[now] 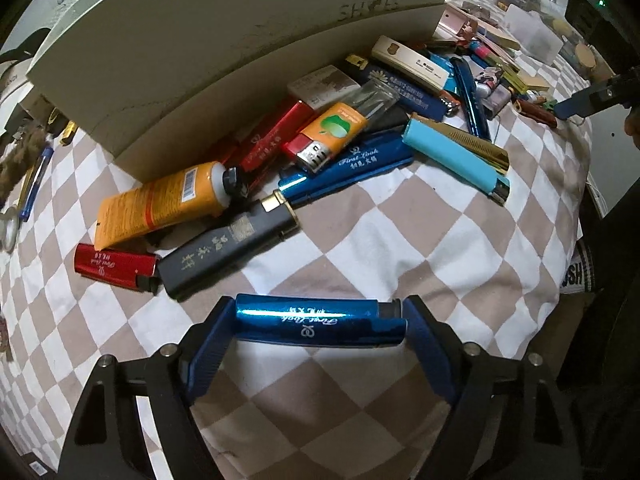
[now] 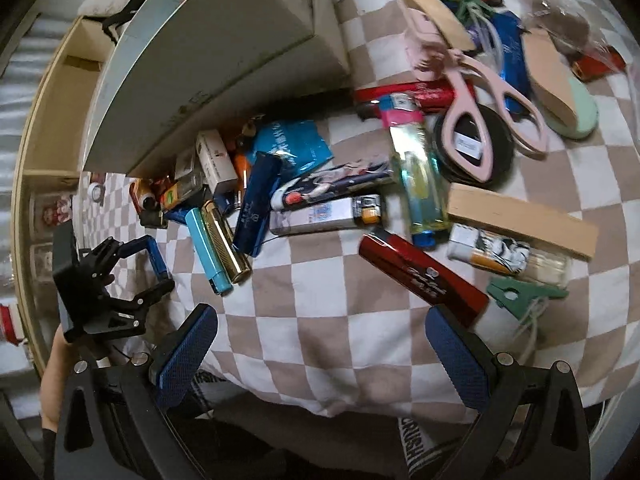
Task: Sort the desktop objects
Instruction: 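Lower the left tool and close it on the blue lighter, then lift the blue lighter with the left tool while the right tool grasps the red lighter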
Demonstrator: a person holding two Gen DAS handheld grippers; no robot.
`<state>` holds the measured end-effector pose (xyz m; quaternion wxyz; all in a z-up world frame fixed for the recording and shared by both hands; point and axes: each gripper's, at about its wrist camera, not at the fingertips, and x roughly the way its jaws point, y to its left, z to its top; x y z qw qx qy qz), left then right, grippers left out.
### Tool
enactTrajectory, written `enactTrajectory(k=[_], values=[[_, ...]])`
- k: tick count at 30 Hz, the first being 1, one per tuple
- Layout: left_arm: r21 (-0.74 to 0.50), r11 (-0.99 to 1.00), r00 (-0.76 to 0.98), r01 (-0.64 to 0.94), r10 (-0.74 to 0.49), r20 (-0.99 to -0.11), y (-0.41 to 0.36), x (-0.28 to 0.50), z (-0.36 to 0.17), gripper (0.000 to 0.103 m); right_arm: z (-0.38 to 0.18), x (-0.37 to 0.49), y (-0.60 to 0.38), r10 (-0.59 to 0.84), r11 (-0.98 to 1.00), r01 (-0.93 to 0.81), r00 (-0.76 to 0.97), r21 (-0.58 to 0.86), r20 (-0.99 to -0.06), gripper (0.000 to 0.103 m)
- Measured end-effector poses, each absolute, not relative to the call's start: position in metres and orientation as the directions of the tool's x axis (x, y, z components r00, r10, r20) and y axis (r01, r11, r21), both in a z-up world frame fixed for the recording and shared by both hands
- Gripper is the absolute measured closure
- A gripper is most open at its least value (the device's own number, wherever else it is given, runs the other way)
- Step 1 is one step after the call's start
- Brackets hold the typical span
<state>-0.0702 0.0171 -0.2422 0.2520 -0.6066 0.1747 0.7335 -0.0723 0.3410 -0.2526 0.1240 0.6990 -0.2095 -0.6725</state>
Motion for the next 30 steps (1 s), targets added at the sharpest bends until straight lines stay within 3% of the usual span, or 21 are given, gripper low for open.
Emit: enactTrajectory(k=[13, 22, 28, 30], values=[[-0.055, -0.835, -0.126, -0.547, 0.147, -0.981, 0.010, -0.066, -0.240, 0.019, -0.277, -0.065, 0.359, -0.424, -0.849, -0.346, -0.005, 0.399, -0.906, 0.000], [-0.041, -0.846, -0.141, -0.532, 0.136, -0.981, 0.011, -0.064, -0.240, 0.019, -0.276, -0.084, 0.340, -0.269, -0.920, -0.288, -0.025, 0.264, -0.963, 0.000], [-0.047, -0.846, -0.141, -0.531, 0.143, -0.980, 0.009, -0.064, -0.239, 0.019, -0.282, -0.093, 0.336, -0.215, -0.920, -0.331, -0.020, 0.210, -0.976, 0.005], [-0.049, -0.846, -0.141, -0.531, 0.146, -0.979, 0.008, -0.064, -0.238, 0.019, -0.283, -0.096, 0.335, -0.193, -0.925, -0.330, -0.022, 0.190, -0.981, 0.011]])
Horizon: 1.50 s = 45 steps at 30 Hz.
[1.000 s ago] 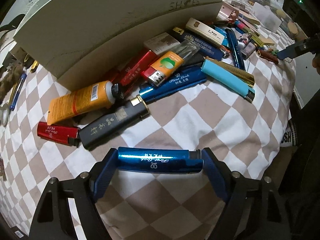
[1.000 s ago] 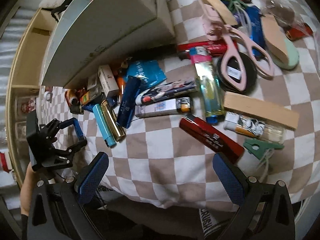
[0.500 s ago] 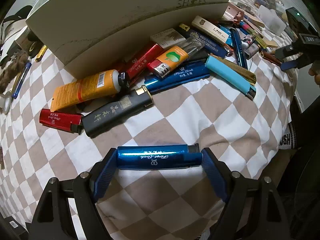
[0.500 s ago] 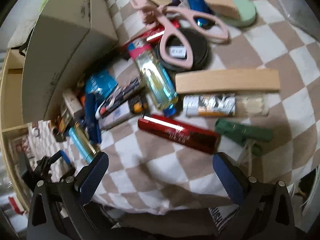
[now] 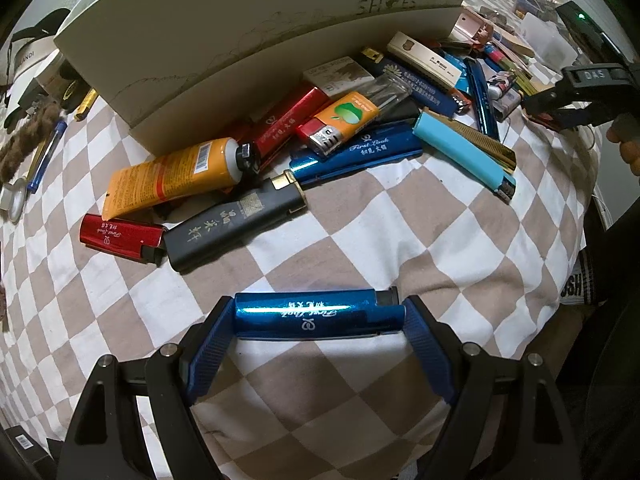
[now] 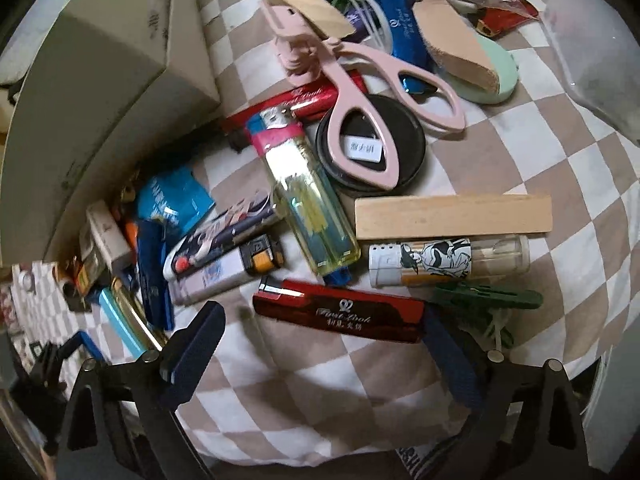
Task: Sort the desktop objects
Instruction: 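Lift the blue lighter with the left tool while the right tool grasps the red lighter, then carry the blue and red lighters up over the white box with both tools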
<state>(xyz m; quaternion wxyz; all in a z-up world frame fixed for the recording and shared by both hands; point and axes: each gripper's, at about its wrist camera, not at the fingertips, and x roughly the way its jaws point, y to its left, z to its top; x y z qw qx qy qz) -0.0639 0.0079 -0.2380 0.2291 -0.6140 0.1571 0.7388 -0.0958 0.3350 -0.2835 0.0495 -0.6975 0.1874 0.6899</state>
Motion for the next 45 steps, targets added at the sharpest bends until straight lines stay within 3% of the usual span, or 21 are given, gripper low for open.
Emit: enactTrajectory(k=[2, 10, 20, 31, 45], values=[[-0.051, -0.846, -0.141, -0.531, 0.148, -0.979, 0.007, -0.064, -0.238, 0.019, -0.285, -0.099, 0.332, -0.164, -0.935, -0.315, -0.022, 0.163, -0.986, 0.017], [-0.059, -0.848, -0.141, -0.527, 0.156, -0.978, 0.006, -0.063, -0.234, 0.020, -0.290, -0.103, 0.308, -0.062, -0.985, -0.161, -0.009, 0.063, -0.998, 0.019], [-0.080, -0.873, -0.164, -0.481, 0.179, -0.970, 0.004, -0.063, -0.217, 0.020, -0.286, -0.108, 0.319, -0.215, -0.960, -0.180, -0.026, 0.217, -0.976, 0.020], [-0.079, -0.887, -0.230, -0.455, 0.203, -0.952, 0.009, -0.062, -0.193, 0.020, -0.275, -0.109, 0.287, -0.370, -0.926, -0.084, 0.002, 0.368, -0.929, 0.020], [-0.087, -0.909, -0.368, -0.409, 0.251, -0.895, 0.011, -0.077, -0.126, 0.020, -0.166, -0.106, 0.269, -0.536, -0.839, 0.010, -0.194, 0.545, -0.822, 0.020]])
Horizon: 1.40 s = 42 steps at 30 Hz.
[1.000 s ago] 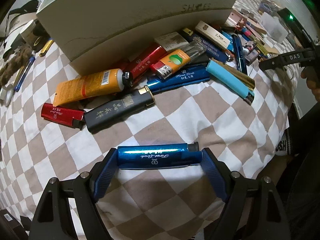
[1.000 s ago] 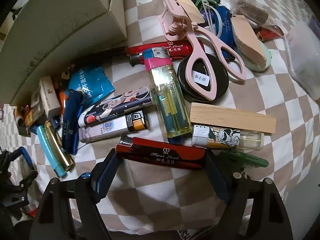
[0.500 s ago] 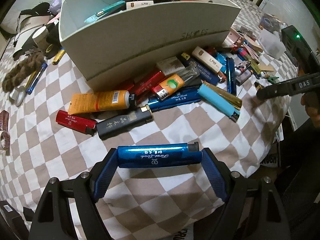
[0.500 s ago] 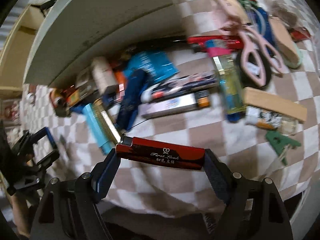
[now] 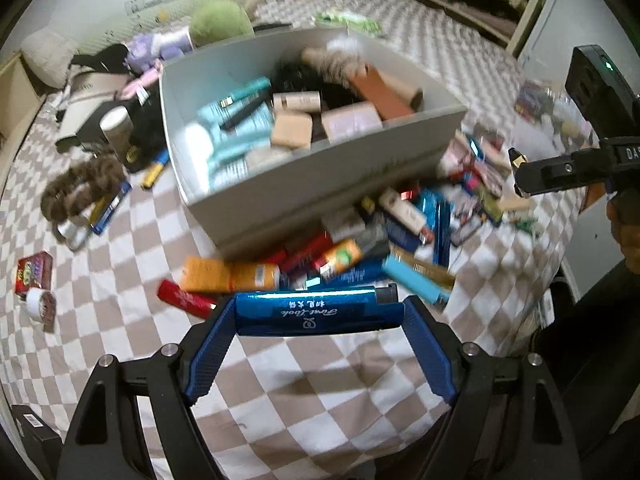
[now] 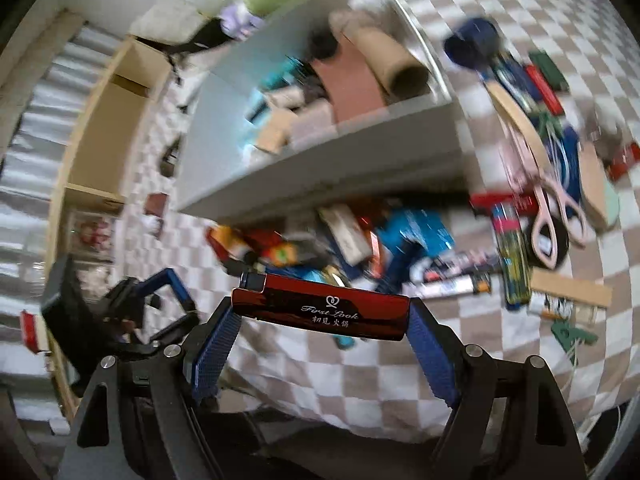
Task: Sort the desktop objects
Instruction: 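Carry the blue and red lighters up over the white box with both tools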
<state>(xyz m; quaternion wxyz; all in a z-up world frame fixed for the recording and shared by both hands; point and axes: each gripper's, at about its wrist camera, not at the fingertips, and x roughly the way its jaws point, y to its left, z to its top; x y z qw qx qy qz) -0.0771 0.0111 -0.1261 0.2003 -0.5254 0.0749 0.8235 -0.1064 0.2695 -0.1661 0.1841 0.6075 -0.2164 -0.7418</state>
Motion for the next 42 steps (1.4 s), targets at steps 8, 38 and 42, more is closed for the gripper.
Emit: enactTrajectory(k=[8, 38, 42], values=[[-0.111, -0.917, -0.446, -0.382, 0.288, -0.847, 0.011, -0.094, -0.091, 0.020, -0.112, -0.119, 0.263, -0.602, -0.791, 0.085, -0.282, 0.606, -0.747, 0.020], [-0.187, -0.926, -0.525, -0.328, 0.344, -0.779, 0.017, -0.169, -0.078, 0.020, -0.108, -0.294, 0.161, -0.518, -0.845, 0.320, -0.296, 0.428, -0.802, 0.020], [-0.187, -0.924, -0.509, -0.333, 0.344, -0.789, 0.018, -0.178, -0.085, 0.020, -0.132, -0.317, 0.154, -0.451, -0.879, 0.309, -0.284, 0.364, -0.847, 0.020]])
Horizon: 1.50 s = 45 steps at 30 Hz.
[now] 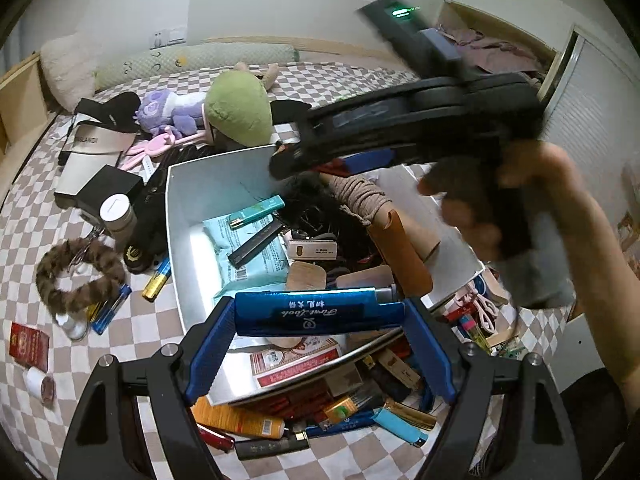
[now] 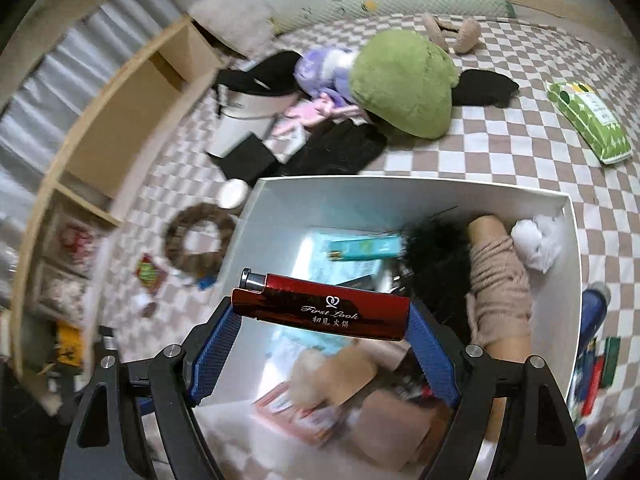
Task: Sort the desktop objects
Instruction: 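Carry the blue and red lighters up over the white box with both tools, then lower the red lighter into the box and open the right tool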
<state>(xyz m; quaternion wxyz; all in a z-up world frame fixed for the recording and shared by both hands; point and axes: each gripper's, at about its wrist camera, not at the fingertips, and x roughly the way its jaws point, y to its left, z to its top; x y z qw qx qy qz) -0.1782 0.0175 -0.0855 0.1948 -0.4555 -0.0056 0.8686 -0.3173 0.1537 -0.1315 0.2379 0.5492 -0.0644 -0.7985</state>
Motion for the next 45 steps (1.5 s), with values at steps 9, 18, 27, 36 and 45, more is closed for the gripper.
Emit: enactTrajectory(k=[9, 18, 27, 36, 45], values=[[-0.184, -0.922, -0.475, -0.340, 0.338, -0.812, 0.018, -0.197, -0.103, 0.020, -0.168, -0.356, 0.141, -0.371, -0.910, 0.288, -0.243, 0.299, -0.896, 0.020], [-0.156, -0.928, -0.465, -0.338, 0.309, -0.829, 0.016, -0.207, -0.115, 0.020, -0.202, -0.386, 0.125, -0.287, -0.932, 0.282, -0.196, 0.227, -0.938, 0.020], [-0.165, -0.927, -0.455, -0.337, 0.314, -0.833, 0.018, -0.217, -0.120, 0.020, -0.221, -0.401, 0.113, -0.258, -0.937, 0.283, -0.170, 0.204, -0.951, 0.020], [-0.165, -0.933, -0.447, -0.320, 0.303, -0.842, 0.013, -0.220, -0.124, 0.020, -0.236, -0.410, 0.103, -0.205, -0.947, 0.284, -0.167, 0.152, -0.964, 0.019], [-0.169, -0.938, -0.450, -0.304, 0.298, -0.842, 0.010, -0.221, -0.122, 0.020, -0.245, -0.413, 0.097, -0.195, -0.950, 0.275, -0.155, 0.147, -0.968, 0.020]])
